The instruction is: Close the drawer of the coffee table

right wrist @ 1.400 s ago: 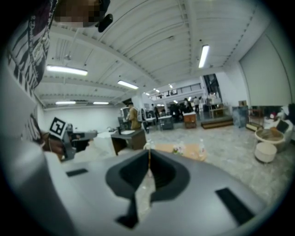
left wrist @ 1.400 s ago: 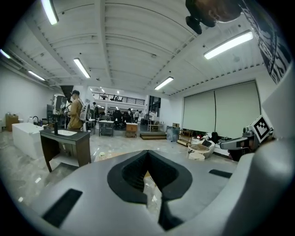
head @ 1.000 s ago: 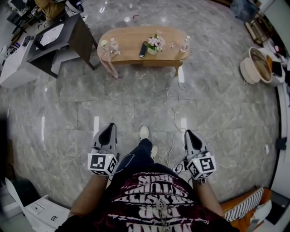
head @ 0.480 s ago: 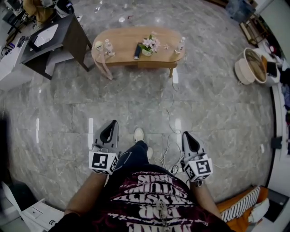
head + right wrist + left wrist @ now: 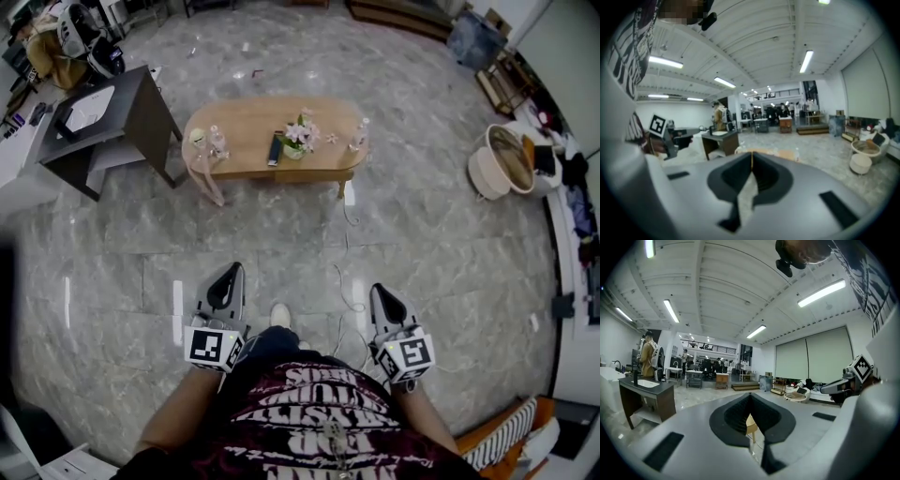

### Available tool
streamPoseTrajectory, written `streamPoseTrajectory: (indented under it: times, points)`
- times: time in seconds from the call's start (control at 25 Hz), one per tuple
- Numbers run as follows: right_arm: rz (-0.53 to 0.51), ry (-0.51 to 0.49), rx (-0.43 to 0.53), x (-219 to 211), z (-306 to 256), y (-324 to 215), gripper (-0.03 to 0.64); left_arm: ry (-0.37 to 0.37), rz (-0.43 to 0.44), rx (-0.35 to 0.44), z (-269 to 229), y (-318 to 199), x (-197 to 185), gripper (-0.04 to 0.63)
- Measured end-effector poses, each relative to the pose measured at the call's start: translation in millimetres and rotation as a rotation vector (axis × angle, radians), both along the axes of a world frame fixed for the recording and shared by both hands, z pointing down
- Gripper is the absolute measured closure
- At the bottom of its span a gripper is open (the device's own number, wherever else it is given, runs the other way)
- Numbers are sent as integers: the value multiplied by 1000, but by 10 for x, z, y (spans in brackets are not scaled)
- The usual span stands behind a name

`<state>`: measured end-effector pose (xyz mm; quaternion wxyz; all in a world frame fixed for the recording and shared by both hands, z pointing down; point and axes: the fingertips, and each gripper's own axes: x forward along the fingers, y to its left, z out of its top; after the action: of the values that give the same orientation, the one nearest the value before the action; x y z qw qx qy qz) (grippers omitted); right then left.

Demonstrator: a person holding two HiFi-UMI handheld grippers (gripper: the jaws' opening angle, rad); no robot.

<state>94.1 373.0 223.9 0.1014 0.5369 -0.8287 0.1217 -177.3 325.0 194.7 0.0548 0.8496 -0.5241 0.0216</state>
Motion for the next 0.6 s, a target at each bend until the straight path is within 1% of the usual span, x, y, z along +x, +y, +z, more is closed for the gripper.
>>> streamPoseTrajectory:
  times: [0.12, 0.28, 0.36, 0.48, 0.6]
  points:
    - [-22, 14, 22, -156, -135, -267, 581, 19, -7, -5, -33, -274, -105, 572]
    - [-21, 20, 32, -329, -274, -559, 581, 21, -9, -19, -3, -555, -263, 572]
    - [-32, 26, 34, -429, -268, -629, 581, 16, -20, -38, 68, -652, -353, 572]
    - [-56, 58, -2, -531, -186, -651, 581, 15, -40, -58, 135, -764, -462, 572]
    - [-34, 37, 19, -478, -241, -731, 581, 11, -44, -54, 116, -829, -512, 572]
